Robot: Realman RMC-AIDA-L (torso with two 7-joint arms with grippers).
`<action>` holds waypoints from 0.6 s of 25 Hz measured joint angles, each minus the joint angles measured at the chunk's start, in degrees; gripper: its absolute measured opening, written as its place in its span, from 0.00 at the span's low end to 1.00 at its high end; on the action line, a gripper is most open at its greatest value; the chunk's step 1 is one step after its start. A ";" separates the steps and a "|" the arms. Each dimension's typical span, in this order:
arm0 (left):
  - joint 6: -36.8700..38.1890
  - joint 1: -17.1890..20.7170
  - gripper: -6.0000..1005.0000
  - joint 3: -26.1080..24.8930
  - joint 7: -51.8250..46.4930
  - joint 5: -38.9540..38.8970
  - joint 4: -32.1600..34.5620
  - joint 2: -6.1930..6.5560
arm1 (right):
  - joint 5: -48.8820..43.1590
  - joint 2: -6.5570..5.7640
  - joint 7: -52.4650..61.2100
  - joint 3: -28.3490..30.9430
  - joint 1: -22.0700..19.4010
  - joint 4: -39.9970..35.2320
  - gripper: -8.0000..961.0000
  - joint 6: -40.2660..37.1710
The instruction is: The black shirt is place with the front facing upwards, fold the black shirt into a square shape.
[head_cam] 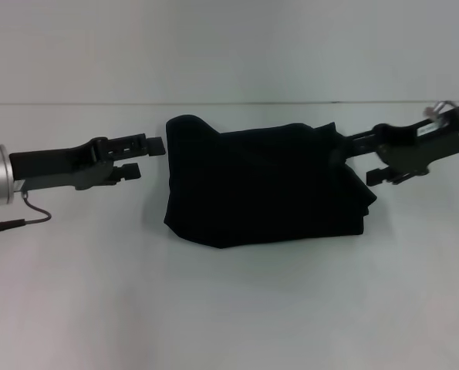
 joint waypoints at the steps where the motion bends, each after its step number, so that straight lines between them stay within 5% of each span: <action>1: -0.03 -0.01 0.95 -0.04 0.13 -0.07 0.03 -0.07 | -0.04 0.28 0.54 -1.35 0.21 0.37 0.94 1.52; 15: -0.93 -0.43 0.95 -2.81 1.81 -0.98 0.30 -1.50 | 0.24 3.07 1.48 -5.27 1.34 1.41 0.93 11.93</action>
